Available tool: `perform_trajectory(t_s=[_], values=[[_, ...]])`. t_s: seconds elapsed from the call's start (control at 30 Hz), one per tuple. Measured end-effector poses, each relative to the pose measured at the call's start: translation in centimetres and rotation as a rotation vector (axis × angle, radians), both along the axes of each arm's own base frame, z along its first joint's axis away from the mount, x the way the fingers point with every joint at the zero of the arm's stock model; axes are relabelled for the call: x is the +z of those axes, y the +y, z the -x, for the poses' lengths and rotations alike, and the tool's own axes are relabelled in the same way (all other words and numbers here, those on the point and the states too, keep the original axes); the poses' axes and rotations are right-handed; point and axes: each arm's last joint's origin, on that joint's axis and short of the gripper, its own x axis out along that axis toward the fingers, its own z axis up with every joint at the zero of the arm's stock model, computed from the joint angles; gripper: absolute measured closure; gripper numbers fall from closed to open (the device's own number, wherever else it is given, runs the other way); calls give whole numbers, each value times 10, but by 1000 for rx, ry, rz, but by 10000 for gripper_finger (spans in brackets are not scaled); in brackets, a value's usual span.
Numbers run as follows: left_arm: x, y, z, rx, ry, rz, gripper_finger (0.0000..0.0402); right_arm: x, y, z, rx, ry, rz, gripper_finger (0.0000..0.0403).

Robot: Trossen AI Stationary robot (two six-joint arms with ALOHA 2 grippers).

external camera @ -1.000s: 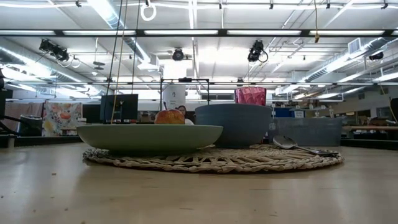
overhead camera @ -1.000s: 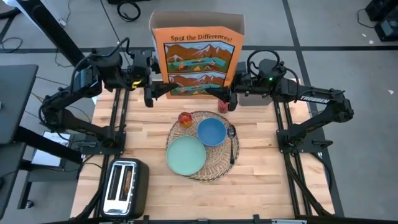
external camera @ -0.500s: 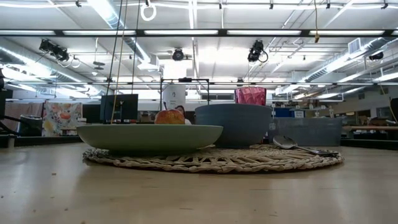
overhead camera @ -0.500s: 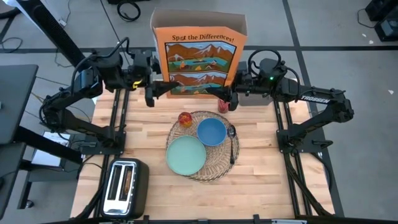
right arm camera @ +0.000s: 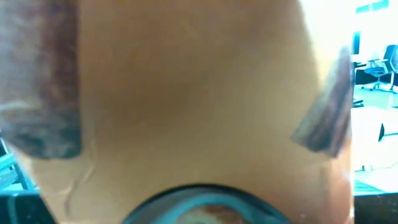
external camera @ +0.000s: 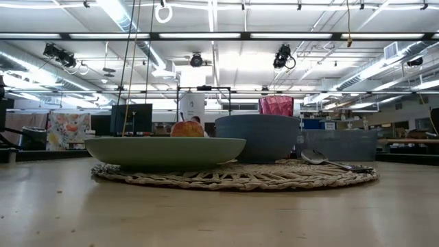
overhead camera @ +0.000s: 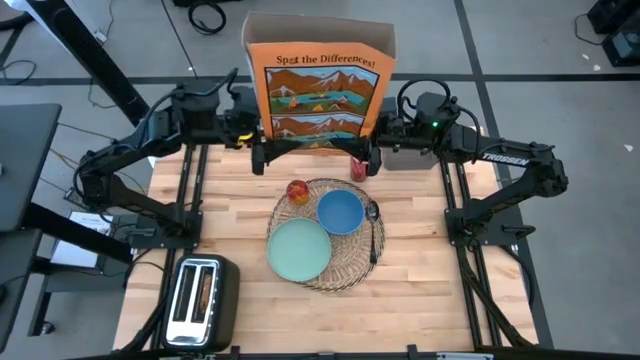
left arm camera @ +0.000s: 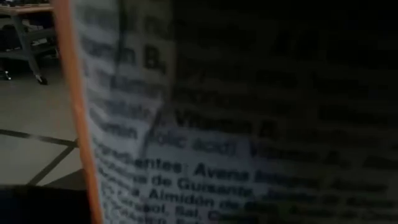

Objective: Arrange a breakfast setting
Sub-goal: Pour the cereal from the orange cereal box into the blue bowl

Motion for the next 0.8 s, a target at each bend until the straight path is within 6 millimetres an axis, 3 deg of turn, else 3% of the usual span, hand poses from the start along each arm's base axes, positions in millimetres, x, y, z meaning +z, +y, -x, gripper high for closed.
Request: perform_trajectory(t_s=[0.27, 0.53, 0.67, 0.8], values=[[1, 0, -1, -3, -11, -22, 105, 0, 0, 1, -3, 2, 17, 133], [4, 0, 0, -4, -25, -29, 112, 4, -1, 2, -39, -33, 71, 64], [11, -1, 5, -7, -76, -41, 113, 15, 1, 12, -51, -97, 136, 29], [21, -4, 17, -4, -133, -53, 114, 32, 3, 35, -89, -169, 188, 14]])
